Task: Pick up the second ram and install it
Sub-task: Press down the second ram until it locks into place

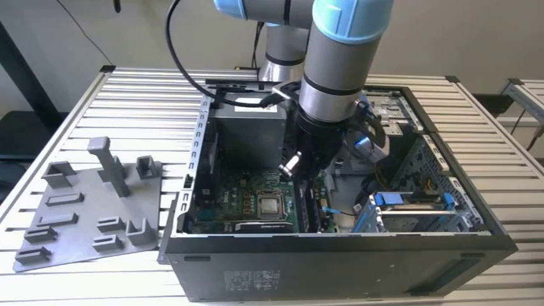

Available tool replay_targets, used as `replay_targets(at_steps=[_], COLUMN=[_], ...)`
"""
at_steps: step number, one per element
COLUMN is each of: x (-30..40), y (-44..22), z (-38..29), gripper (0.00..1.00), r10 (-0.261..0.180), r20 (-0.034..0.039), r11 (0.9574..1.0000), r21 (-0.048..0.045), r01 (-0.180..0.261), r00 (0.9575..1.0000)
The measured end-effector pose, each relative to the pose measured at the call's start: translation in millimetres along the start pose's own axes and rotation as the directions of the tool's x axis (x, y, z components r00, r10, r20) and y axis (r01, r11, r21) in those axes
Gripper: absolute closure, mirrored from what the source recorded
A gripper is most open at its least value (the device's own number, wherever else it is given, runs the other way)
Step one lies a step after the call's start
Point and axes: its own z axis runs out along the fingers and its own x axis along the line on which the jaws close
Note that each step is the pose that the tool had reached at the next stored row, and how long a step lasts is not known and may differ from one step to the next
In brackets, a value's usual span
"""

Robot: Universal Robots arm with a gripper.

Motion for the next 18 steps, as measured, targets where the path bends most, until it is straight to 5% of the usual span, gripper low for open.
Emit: replay_targets(at_steps=[5,9,14,18], x=[0.1,0.0,0.0,0.1], y=[0.2,0.0,0.0,0.1], z=[0.0,0.0,0.1,0.3], gripper=[0.89,0.89,0.89,0.89], r10=[-0.084,-0.155,-0.24,-0.31], r20=[0.0028,0.0045,0.0061,0.0066], r11=[0.9965,0.9879,0.9707,0.9509], r21=[-0.0032,-0.0041,-0.0032,-0.0037], r01=[0.084,0.155,0.24,0.31], r00=[0.9965,0.9879,0.9707,0.9509])
